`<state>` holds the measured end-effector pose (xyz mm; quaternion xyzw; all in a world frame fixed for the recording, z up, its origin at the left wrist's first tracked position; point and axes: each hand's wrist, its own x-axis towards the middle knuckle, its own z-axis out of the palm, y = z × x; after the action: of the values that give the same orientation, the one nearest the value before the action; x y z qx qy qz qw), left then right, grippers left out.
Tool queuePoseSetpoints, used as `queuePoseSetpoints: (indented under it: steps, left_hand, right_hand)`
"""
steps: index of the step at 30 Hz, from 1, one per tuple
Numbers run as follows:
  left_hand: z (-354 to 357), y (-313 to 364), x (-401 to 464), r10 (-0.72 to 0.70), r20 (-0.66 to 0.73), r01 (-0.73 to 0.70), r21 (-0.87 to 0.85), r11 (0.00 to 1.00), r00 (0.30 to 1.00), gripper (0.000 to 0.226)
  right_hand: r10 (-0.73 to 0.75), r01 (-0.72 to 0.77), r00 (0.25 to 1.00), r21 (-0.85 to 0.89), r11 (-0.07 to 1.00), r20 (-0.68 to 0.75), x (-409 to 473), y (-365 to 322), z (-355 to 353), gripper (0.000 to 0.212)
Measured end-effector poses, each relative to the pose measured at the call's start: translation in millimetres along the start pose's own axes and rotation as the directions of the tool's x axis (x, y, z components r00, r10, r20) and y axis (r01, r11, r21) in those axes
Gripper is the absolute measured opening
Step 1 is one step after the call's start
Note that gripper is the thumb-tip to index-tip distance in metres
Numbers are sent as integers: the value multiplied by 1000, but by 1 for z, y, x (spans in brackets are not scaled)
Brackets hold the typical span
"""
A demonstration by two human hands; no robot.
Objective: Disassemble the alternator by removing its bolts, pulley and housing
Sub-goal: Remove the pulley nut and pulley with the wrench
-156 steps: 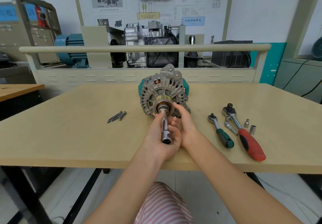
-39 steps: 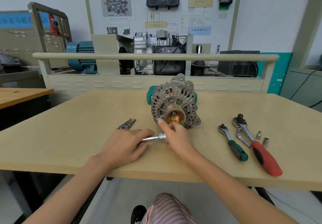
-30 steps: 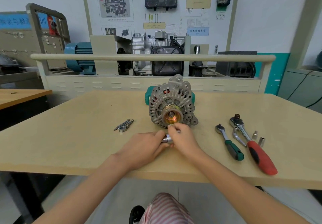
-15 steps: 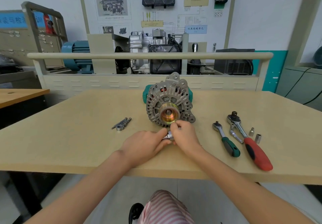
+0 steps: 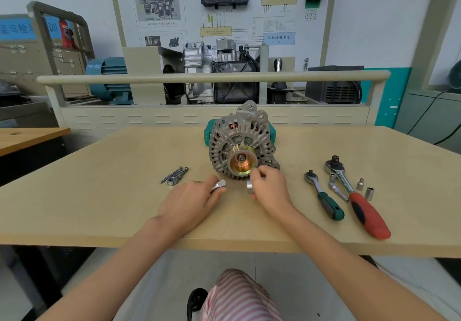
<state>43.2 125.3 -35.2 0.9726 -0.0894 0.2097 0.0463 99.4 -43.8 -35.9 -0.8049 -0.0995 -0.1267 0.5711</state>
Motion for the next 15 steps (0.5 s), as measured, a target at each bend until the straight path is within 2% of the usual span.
queuePoseSetpoints:
  steps: [2, 4, 6, 9, 12, 15]
  left_hand:
    - [1, 19, 4, -16, 35, 19, -71, 997, 999, 30]
    - [2, 39, 13, -29, 109, 47, -167, 985, 994, 23]
    - [3, 61, 24, -20, 175, 65, -254, 965, 984, 15]
    - [3, 91, 42, -7, 209, 79, -338, 938, 978, 8]
    - [3, 120, 63, -23, 231, 66, -178, 982, 973, 13]
    - [8, 147, 80, -1, 286, 19, -60, 998, 958, 25]
  right_hand:
    - [-5, 5, 1000, 19, 1000, -6, 0, -3, -1, 33]
    - [-35, 35, 999, -35, 999, 18, 8, -9, -11, 29]
    - [-55, 70, 994, -154, 986, 100, 19, -19, -27, 30]
    - [59, 23, 966, -312, 950, 250, 39, -29, -62, 36]
    - [153, -7, 956, -500, 866, 251, 56, -33, -98, 31]
    - [155, 30, 965, -678, 734, 211, 71, -31, -118, 28]
